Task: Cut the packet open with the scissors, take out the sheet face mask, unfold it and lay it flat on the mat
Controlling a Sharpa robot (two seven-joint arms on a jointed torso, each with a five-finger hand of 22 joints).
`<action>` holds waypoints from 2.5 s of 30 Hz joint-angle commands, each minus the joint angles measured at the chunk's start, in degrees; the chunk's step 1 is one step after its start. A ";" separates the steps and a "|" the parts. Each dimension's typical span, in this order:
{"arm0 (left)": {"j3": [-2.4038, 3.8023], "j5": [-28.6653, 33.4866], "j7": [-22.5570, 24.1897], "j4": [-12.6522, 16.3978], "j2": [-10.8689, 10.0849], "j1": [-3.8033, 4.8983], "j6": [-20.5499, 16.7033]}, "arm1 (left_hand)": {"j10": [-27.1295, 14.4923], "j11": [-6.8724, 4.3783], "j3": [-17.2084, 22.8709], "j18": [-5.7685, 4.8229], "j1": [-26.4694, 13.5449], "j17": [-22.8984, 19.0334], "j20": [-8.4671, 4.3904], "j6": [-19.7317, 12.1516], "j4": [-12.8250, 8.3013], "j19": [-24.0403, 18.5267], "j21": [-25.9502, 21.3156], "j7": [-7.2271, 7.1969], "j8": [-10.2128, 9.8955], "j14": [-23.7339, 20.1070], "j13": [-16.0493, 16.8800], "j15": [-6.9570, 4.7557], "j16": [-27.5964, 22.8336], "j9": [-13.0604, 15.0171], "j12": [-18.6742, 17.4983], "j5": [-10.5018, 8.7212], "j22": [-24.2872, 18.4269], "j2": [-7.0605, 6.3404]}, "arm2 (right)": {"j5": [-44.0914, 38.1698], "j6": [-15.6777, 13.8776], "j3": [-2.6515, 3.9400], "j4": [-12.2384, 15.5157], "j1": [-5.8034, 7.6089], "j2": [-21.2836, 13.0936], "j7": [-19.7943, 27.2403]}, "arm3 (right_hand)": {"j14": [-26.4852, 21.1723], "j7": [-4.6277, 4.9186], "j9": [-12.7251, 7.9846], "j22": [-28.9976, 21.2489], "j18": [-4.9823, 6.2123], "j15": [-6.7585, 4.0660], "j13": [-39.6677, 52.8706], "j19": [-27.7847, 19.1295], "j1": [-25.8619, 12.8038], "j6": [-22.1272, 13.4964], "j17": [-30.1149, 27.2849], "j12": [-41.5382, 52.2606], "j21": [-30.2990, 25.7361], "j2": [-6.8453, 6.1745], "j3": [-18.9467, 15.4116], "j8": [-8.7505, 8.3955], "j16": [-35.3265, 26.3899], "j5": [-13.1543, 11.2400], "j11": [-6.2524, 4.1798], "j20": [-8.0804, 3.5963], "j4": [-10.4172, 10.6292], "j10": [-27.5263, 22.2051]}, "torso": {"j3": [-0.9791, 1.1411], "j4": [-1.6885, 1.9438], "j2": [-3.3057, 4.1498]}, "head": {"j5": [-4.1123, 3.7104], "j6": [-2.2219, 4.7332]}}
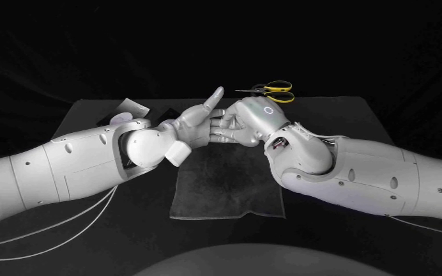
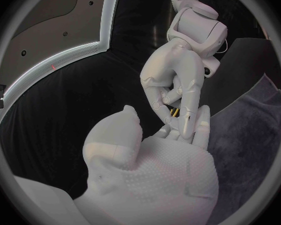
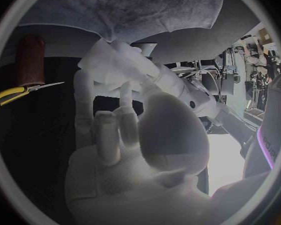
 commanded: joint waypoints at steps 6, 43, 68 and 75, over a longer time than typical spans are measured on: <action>0.13 -0.54 0.24 0.22 0.16 0.09 0.68 | -0.33 0.06 -0.24 0.59 0.51 -0.08 0.08 0.36 -0.05 -0.29 -0.22 3.67 0.01 -0.43 -0.08 0.09 -0.21 0.08 -0.21 0.02 -0.10 -0.06 | -2.14 3.62 -0.02 0.21 -0.01 0.09 -1.27 | 5.29 -0.41 1.80 0.19 1.06 -0.66 8.05 0.01 8.26 -1.06 11.24 -0.42 -0.61 -0.17 3.32 -0.01 -0.19 1.86 -0.82 0.20 -1.10 3.76 | 0.01 0.00 0.02 | 0.04 0.05; 0.13 -0.56 -0.15 0.12 -0.17 0.09 0.82 | -0.31 0.06 -0.42 0.56 0.75 -0.07 0.07 0.49 -0.06 -0.23 -0.25 3.78 0.07 -0.40 -0.08 0.10 -0.20 0.14 -0.20 0.03 -0.09 0.06 | -0.88 -3.68 0.14 2.92 -0.03 -3.60 2.24 | 5.73 0.33 12.43 10.50 0.38 -0.34 9.93 0.85 0.26 -1.02 13.29 1.61 6.35 -1.29 44.64 -0.19 0.61 0.19 -0.38 -1.87 -19.01 4.69 | 0.04 -0.02 0.01 | 0.09 0.12; 0.13 -0.62 -0.30 0.06 -0.01 0.09 0.83 | -0.29 0.06 -0.48 0.55 0.85 -0.07 0.07 0.52 -0.07 -0.18 -0.25 3.83 0.08 -0.40 -0.07 0.10 -0.20 0.15 -0.19 0.03 -0.08 0.09 | 2.02 0.76 0.38 2.35 -0.04 -2.92 2.97 | 4.82 2.46 2.96 4.18 1.26 1.55 7.55 -0.17 2.82 -2.94 9.74 -3.24 -5.14 -3.34 3.60 -9.91 -1.19 -3.00 1.67 0.53 -0.68 3.28 | 0.01 0.09 0.04 | -0.01 0.05; 0.13 -0.96 -0.27 0.09 0.05 0.09 0.85 | -0.29 0.06 -0.56 0.55 0.97 -0.06 0.06 0.55 -0.06 -0.19 -0.26 3.96 0.09 -0.39 -0.07 0.10 -0.19 0.16 -0.19 0.03 -0.08 0.17 | 1.06 0.68 0.34 1.39 -0.09 -1.69 2.28 | 4.96 1.70 2.84 4.35 1.21 1.05 7.63 0.28 4.55 -0.62 10.21 -3.04 -5.09 -2.31 2.79 -8.98 -0.96 -2.98 1.05 0.42 -0.22 3.39 | -0.03 0.02 -0.01 | -0.01 0.00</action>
